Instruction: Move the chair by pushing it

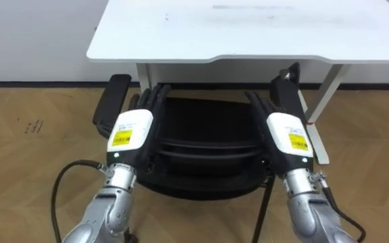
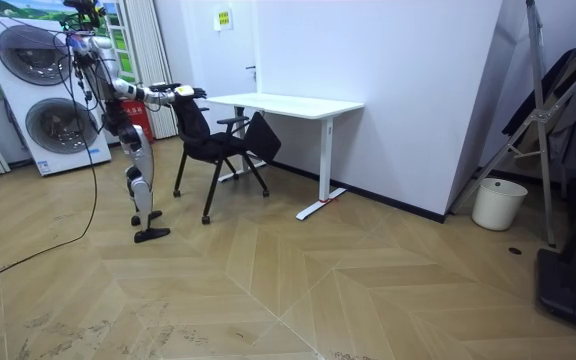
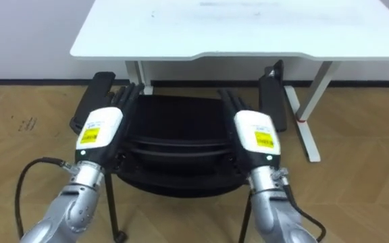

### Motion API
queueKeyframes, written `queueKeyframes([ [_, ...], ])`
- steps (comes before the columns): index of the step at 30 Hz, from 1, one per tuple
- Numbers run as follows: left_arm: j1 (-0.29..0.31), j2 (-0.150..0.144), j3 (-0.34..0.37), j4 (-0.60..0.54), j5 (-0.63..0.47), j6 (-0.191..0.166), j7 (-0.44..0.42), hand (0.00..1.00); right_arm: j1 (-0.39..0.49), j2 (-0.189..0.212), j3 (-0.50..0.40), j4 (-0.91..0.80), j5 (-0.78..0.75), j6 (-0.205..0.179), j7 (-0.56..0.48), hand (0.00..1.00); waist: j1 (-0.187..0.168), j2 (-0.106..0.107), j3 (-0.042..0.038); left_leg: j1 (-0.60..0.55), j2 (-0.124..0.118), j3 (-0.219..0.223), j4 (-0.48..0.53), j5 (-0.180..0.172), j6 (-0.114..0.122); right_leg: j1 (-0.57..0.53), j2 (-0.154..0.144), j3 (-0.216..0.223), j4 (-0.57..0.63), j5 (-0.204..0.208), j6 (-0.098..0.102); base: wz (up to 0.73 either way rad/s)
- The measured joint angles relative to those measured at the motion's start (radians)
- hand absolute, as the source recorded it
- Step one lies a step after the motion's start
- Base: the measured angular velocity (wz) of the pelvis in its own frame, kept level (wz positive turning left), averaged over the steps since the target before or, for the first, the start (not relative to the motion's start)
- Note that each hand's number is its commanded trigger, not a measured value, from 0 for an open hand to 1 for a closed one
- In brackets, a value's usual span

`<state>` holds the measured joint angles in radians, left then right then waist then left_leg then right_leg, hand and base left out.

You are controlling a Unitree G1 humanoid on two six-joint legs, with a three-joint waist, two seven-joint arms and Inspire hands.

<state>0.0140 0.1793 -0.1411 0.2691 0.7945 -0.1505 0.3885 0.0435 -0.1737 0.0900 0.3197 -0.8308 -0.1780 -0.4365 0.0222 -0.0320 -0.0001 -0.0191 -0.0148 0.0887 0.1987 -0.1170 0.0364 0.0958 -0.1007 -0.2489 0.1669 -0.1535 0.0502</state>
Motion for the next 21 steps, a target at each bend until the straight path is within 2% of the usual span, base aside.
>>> queueKeyframes([
  [2, 0.025, 0.029, 0.047, -0.036, -0.129, 0.000, 0.006, 0.00, 0.016, -0.031, -0.052, -0.029, 0.102, 0.003, -0.027, 0.00, 0.000, 0.003, 0.0000, -0.005, 0.000, -0.003, 0.006, 0.000, 0.000, -0.001, 0.000, -0.001, 0.001, 0.000, 0.000, 0.05],
  [4, 0.028, 0.038, 0.081, -0.039, -0.182, 0.000, 0.015, 0.00, 0.017, -0.035, -0.088, -0.034, 0.142, 0.003, -0.050, 0.00, -0.001, 0.007, 0.0014, -0.006, 0.000, -0.007, 0.005, 0.000, 0.000, -0.002, 0.001, -0.001, 0.002, 0.001, -0.001, 0.00],
  [6, 0.031, 0.036, 0.104, -0.039, -0.217, 0.000, 0.024, 0.00, 0.017, -0.034, -0.116, -0.043, 0.179, 0.001, -0.069, 0.00, 0.000, 0.014, 0.0049, -0.007, 0.001, -0.003, 0.005, 0.000, 0.000, -0.009, 0.002, 0.002, 0.004, 0.003, -0.003, -0.06],
  [8, 0.042, 0.032, 0.138, -0.040, -0.257, -0.003, 0.037, 0.00, 0.017, -0.035, -0.183, -0.139, 0.248, -0.006, -0.116, 0.00, 0.001, 0.026, 0.0016, -0.021, 0.001, -0.002, 0.008, 0.001, 0.000, -0.027, 0.002, 0.006, 0.012, 0.003, -0.003, -0.06],
  [10, 0.046, 0.033, 0.187, -0.054, -0.288, -0.006, 0.039, 0.00, 0.015, -0.044, -0.259, -0.227, 0.317, -0.039, -0.177, 0.00, 0.006, 0.026, 0.0017, -0.022, 0.002, 0.000, 0.007, 0.001, -0.001, -0.030, 0.003, 0.007, 0.014, 0.003, -0.003, -0.02],
  [12, 0.053, 0.031, 0.258, -0.113, -0.356, -0.015, 0.089, 0.00, 0.014, -0.064, -0.331, -0.280, 0.361, -0.067, -0.247, 0.00, 0.005, 0.022, -0.0011, -0.022, 0.002, -0.001, 0.006, 0.001, -0.002, -0.024, 0.006, 0.005, 0.003, 0.004, -0.004, 0.03],
  [14, 0.052, 0.032, 0.382, -0.234, -0.440, -0.070, 0.207, 0.00, 0.014, -0.066, -0.409, -0.319, 0.363, -0.084, -0.320, 0.00, -0.007, 0.020, -0.0029, -0.012, 0.002, -0.002, 0.000, 0.000, -0.003, -0.014, 0.006, 0.003, -0.001, 0.004, -0.004, 0.02],
  [16, 0.053, 0.036, 0.462, -0.282, -0.474, -0.113, 0.280, 0.00, 0.019, -0.066, -0.441, -0.321, 0.367, -0.092, -0.366, 0.00, -0.010, 0.024, -0.0035, 0.014, 0.001, 0.005, -0.014, -0.002, -0.005, 0.001, 0.006, 0.013, -0.003, 0.002, -0.002, -0.16],
  [19, 0.058, 0.036, 0.542, -0.294, -0.532, -0.126, 0.357, 0.00, 0.030, -0.066, -0.489, -0.321, 0.446, -0.094, -0.425, 0.00, -0.014, 0.030, -0.0047, 0.032, 0.001, 0.007, -0.027, -0.004, -0.007, 0.011, 0.007, 0.019, -0.001, -0.001, 0.001, -0.08],
  [21, 0.067, 0.033, 0.582, -0.294, -0.564, -0.125, 0.395, 0.00, 0.039, -0.068, -0.536, -0.322, 0.519, -0.093, -0.449, 0.00, -0.015, 0.025, -0.0022, 0.036, 0.001, 0.012, -0.028, -0.003, -0.008, 0.010, 0.007, 0.023, 0.000, -0.006, -0.002, -0.05],
])
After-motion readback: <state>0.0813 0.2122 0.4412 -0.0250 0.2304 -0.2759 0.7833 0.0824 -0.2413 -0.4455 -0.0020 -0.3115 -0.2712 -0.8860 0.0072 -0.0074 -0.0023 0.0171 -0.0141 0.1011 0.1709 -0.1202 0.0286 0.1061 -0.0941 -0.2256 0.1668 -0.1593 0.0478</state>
